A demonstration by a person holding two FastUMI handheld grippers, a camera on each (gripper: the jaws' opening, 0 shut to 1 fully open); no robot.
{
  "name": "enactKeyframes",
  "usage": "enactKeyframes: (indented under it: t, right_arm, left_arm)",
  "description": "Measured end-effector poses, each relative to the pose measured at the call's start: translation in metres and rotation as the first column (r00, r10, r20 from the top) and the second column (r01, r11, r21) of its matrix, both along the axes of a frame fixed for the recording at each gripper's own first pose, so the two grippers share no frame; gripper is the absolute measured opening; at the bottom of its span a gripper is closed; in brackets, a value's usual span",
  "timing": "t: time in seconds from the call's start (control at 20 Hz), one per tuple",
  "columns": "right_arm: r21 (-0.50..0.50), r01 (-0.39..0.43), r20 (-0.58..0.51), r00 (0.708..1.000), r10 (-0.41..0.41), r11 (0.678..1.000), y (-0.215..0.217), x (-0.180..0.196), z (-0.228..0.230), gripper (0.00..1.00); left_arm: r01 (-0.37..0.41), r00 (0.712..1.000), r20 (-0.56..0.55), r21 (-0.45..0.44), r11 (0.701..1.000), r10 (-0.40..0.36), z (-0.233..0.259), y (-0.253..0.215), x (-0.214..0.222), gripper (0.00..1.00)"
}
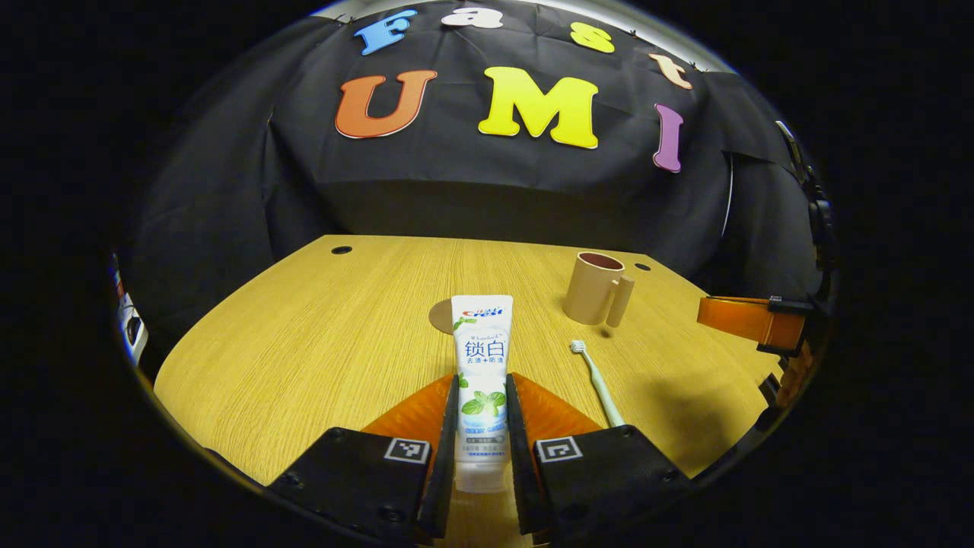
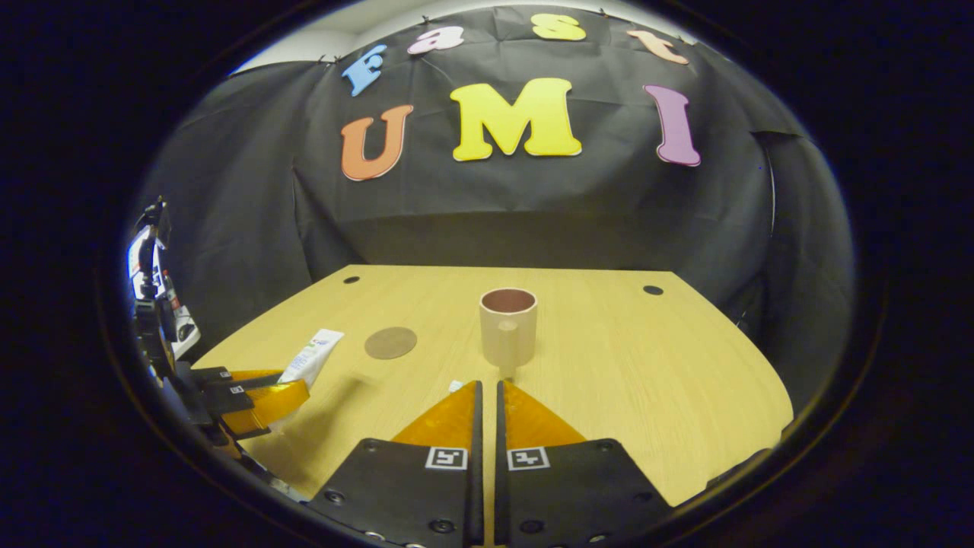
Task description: Put the toothbrush and toothpaste on the desktop into the cup, then pick up the cup and place it on the coaster on the desktop.
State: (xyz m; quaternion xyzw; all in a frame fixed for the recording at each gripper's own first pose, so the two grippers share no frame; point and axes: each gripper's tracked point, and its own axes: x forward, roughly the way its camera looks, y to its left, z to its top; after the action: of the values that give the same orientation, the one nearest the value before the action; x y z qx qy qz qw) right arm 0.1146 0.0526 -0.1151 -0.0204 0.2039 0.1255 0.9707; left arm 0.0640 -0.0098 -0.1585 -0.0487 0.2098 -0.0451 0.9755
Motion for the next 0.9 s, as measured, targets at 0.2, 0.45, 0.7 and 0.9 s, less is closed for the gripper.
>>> enactKeyframes:
  t: [0.2,0.45,0.7,0.9]
  right_arm:
    - [-0.007,-0.003,-0.046,0.999,0.002,1.0,0.008,0.004,-0.022,0.04]
    - [-0.072,-0.018,-0.141,0.99,0.008,0.997,0.023,0.006,-0.068,0.04]
    - [-0.064,-0.074,-0.188,0.98,0.06,0.995,0.053,0.002,-0.083,0.47]
    - [-0.075,-0.054,-0.217,0.976,0.036,0.996,0.063,0.006,-0.094,0.45]
  left_arm:
    - [0.007,1.0,-0.007,0.0,1.0,-0.007,-0.005,-0.001,-0.001,0.37]
    - [0.009,1.0,-0.022,0.0,1.0,-0.009,-0.013,0.001,-0.003,0.37]
    - [0.011,0.999,-0.038,-0.012,1.0,-0.011,-0.021,0.003,-0.005,0.37]
    - [0.003,0.999,-0.042,-0.015,1.0,-0.004,-0.024,0.008,-0.005,0.37]
